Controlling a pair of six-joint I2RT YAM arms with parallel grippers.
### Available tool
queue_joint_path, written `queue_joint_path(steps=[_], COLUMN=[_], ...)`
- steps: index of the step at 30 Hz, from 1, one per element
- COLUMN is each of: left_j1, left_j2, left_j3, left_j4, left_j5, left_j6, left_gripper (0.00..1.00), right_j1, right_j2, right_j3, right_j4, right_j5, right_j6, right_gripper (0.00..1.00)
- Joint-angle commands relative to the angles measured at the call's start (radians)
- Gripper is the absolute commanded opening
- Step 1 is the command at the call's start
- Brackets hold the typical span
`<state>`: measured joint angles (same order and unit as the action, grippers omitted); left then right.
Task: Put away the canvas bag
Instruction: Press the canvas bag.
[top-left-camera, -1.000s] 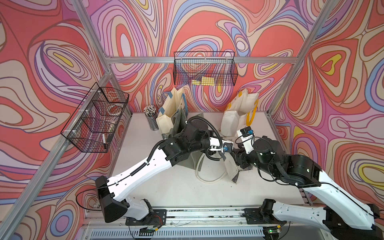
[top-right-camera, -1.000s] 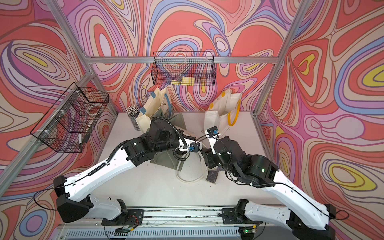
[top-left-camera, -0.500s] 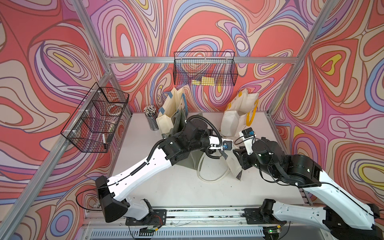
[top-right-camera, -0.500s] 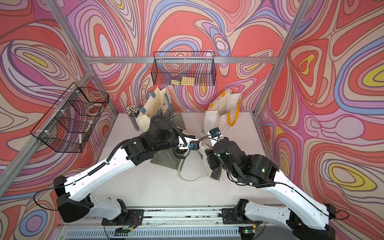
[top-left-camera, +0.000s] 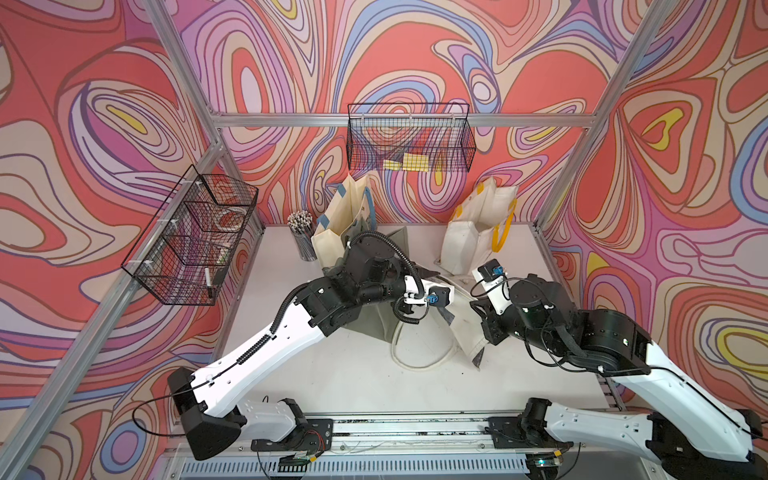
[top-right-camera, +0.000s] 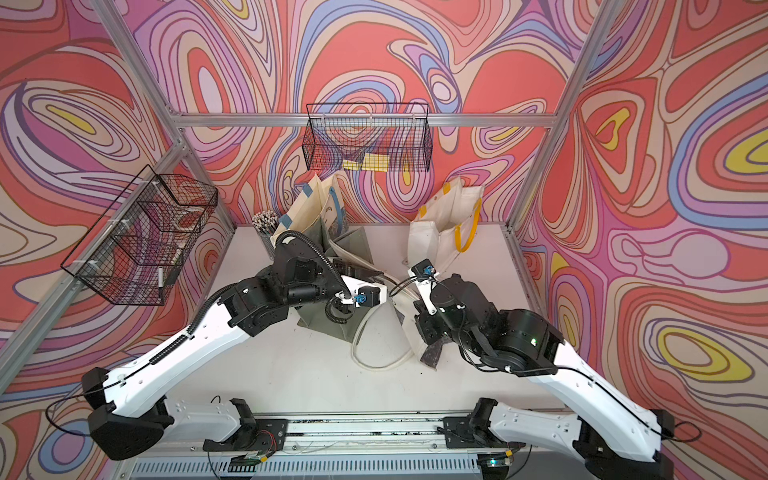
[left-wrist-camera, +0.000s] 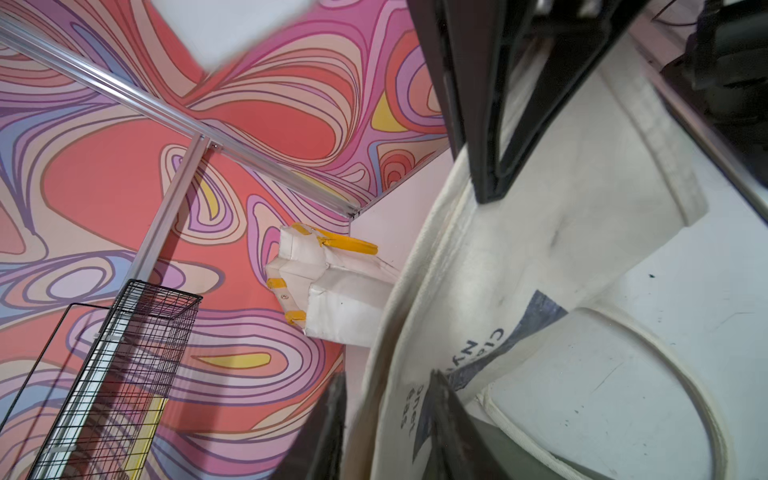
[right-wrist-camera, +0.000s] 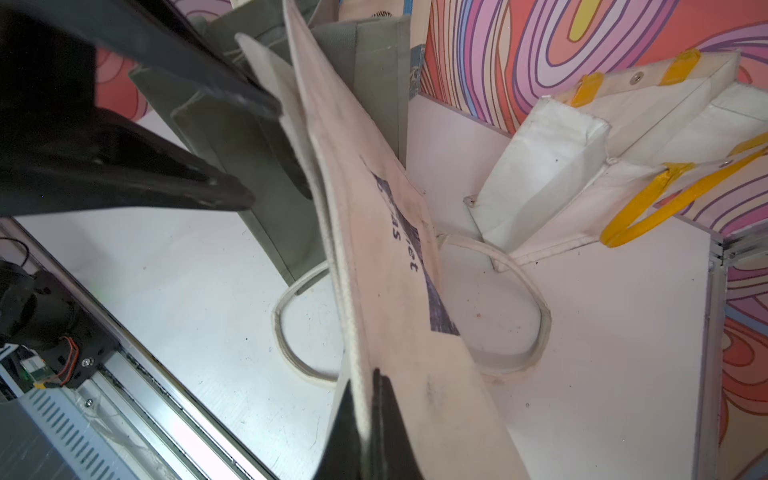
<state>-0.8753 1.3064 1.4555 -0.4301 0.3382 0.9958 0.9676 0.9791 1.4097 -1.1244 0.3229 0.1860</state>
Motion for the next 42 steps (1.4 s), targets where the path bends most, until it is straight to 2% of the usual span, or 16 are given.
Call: queue_joint_path(steps=[1,7,12,20,24,26,29,31,35,39,42], left_j1=[0.002,-0.02,-0.031,-0.039,-0.048,-0.051,-0.051,-0.051,-0.044,-0.016,-0.001], left_j2=[-0.016,0.049,0.093,0.18,0.218,0.226,0.229,0.229,0.202,0.185,0.177], left_j3=[0.045,0.12,0.138,0.192,0.215,0.221,0.217,0.205,0.13,0.097,0.086], left_j4=[-0.043,-0.149,-0.138,-0.176,-0.195,-0.197,-0.179,-0.145,0.028,0.134,0.161], left_j5=[0.141,0.151,0.157,0.174,0.173,0.172,0.143,0.098,-0.021,-0.047,-0.048], left_j6=[0.006,0.071,0.085,0.073,0.066,0.064,0.068,0.053,-0.024,-0.126,-0.173], left_gripper=[0.63,0.65,0.65,0.6,0.46,0.3,0.0,0.0,0.0,0.0,0.0], right_j1=[0.0,0.0,0.0,0.0,0.0,0.0,0.0,0.0,0.0,0.0,0.0], right_j2=[-0.002,0.012,0.019,0.009,0.013,0.016,0.006,-0.01,-0.062,-0.127,-0.15], right_j3=[0.035,0.073,0.087,0.1,0.097,0.1,0.093,0.081,0.06,0.064,0.076], right_j4=[0.028,0.045,0.052,0.092,0.111,0.115,0.12,0.126,0.123,0.127,0.091], right_j5=[-0.04,-0.095,-0.123,-0.123,-0.13,-0.125,-0.098,-0.051,0.098,0.169,0.194], right_j6=[-0.053,-0.121,-0.156,-0.197,-0.21,-0.216,-0.217,-0.197,-0.136,-0.081,-0.042], right_gripper=[0.0,0.0,0.0,0.0,0.0,0.0,0.0,0.0,0.33,0.52,0.59])
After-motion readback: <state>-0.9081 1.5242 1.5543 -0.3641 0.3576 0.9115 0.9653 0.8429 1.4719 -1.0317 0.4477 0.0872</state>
